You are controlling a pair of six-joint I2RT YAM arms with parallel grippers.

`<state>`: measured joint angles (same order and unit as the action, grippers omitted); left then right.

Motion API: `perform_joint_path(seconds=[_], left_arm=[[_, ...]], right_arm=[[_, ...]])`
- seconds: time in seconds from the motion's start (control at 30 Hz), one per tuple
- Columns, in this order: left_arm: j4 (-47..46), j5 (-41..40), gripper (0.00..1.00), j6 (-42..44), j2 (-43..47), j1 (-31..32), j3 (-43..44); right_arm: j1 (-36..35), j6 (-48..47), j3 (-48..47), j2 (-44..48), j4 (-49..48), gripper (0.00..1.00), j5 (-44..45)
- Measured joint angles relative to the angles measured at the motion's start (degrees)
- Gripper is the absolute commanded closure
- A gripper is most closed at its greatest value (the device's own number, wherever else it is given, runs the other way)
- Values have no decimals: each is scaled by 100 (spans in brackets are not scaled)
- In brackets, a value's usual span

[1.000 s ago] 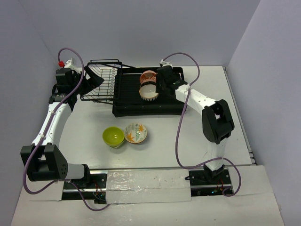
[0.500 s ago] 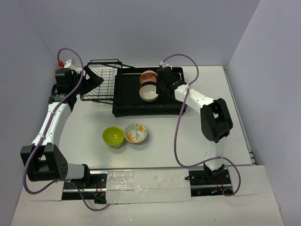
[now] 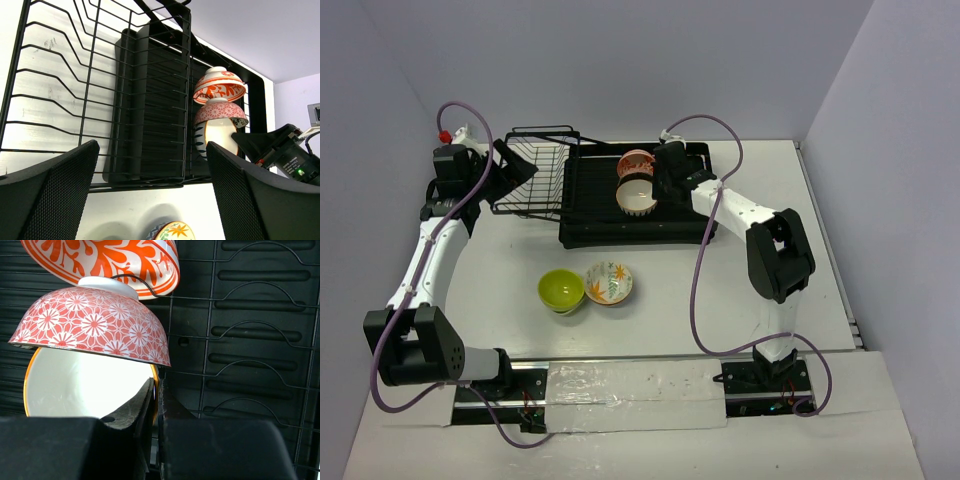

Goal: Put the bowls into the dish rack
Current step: Pick up the bowl from the dish rack.

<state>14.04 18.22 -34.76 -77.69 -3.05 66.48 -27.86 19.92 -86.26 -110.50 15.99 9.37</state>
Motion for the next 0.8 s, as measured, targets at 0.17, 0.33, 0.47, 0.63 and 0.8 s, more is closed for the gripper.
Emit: perform_joint_path(seconds=[0.17, 0.33, 0.47, 0.63, 0.8], left_arm=[[-2, 9, 7, -24, 0, -4, 0], [-2, 17, 7, -44, 0, -4, 2], [-4, 17, 7, -44, 0, -4, 0], [-4, 42, 7, -44, 0, -4, 0], [-9, 63, 7, -46, 0, -4, 0]], right_arm=[[0, -2, 140, 74, -109, 100, -4], [2, -44, 546, 363, -291, 100, -79], [2, -107, 684, 476, -323, 100, -133], [-2, -179, 935, 608, -575, 100, -190], [-66, -286, 1215, 726, -933, 100, -92]])
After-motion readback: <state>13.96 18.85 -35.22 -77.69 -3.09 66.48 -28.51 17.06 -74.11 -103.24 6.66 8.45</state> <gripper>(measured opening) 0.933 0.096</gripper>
